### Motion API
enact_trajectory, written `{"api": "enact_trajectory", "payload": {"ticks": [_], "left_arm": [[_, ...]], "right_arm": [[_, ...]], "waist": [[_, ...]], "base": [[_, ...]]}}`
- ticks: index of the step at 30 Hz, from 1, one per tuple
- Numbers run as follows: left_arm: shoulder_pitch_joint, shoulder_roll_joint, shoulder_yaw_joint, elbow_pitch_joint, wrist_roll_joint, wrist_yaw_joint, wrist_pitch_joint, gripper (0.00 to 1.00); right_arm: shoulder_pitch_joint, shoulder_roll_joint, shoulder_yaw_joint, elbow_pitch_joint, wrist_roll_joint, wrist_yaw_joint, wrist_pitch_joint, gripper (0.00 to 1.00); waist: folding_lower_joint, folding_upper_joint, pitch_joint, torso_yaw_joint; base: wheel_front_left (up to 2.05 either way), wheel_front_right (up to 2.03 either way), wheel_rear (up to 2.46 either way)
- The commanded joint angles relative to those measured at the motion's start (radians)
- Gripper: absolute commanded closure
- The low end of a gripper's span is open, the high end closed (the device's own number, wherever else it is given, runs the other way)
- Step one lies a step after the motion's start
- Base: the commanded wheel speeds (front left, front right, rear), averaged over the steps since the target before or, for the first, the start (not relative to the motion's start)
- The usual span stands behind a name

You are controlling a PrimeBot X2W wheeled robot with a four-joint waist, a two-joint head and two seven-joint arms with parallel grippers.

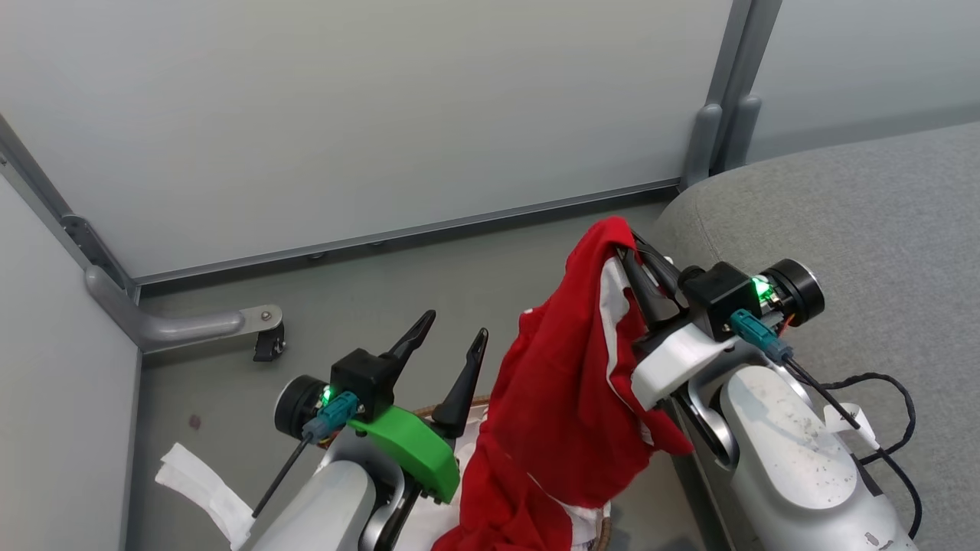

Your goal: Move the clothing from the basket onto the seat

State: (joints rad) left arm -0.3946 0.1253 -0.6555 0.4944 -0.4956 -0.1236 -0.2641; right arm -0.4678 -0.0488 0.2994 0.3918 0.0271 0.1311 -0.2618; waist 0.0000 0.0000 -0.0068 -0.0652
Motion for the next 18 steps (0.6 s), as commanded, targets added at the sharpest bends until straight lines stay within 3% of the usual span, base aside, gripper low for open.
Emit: {"api": "enact_trajectory", "payload": {"ticks": [1, 9, 18], "left_arm": [[0.024, -0.005, 0.012, -0.004, 0.013, -0.004, 0.0, 0.0], [0.086, -0.04, 0.061, -0.008, 0.062, -0.007, 0.0, 0.0], [0.112, -0.06, 0.055, -0.028, 0.088, -0.008, 0.0, 0.0]], "right_arm": [[0.011, -0.003, -0.009, -0.006, -0.004, -0.001, -0.005, 1.0], [0.009, -0.003, -0.062, -0.011, -0.025, -0.001, -0.005, 1.0], [-0.006, -0.004, -0.121, -0.026, -0.072, -0.001, -0.005, 1.0]], "waist": [[0.0, 0.0, 0.001, 0.0], [0.0, 0.0, 0.006, -0.024], [0.0, 0.0, 0.027, -0.165]], "base": [[0.0, 0.0, 0.0], [0.0, 0.0, 0.0], [0.0, 0.0, 0.0]]}}
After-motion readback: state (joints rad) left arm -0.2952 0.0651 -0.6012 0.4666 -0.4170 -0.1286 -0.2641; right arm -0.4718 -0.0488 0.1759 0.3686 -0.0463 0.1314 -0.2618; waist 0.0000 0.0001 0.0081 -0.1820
